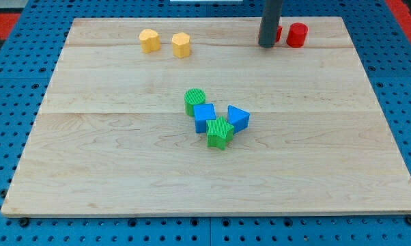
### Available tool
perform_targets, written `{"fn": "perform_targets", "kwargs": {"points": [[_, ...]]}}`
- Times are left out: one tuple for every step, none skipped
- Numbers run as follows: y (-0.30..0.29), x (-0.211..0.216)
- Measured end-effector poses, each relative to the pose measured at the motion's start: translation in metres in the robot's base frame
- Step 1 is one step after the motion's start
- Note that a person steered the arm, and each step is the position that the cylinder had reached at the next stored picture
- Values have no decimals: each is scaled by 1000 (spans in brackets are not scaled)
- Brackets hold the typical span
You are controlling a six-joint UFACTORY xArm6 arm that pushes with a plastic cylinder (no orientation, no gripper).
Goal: Move the yellow blocks close to the red star
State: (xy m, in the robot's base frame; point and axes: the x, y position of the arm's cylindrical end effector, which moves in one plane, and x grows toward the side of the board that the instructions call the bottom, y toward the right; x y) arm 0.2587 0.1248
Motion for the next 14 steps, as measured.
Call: {"fn": "perform_targets", "kwargs": {"points": [[-8,10],[-66,58],[-167,102],[-213,81],[-218,36],[-208,19],[-123,8],[-60,2],[-44,31],[-99,83],[-207,87],[-318,88],[-318,18],[-254,-12]]}}
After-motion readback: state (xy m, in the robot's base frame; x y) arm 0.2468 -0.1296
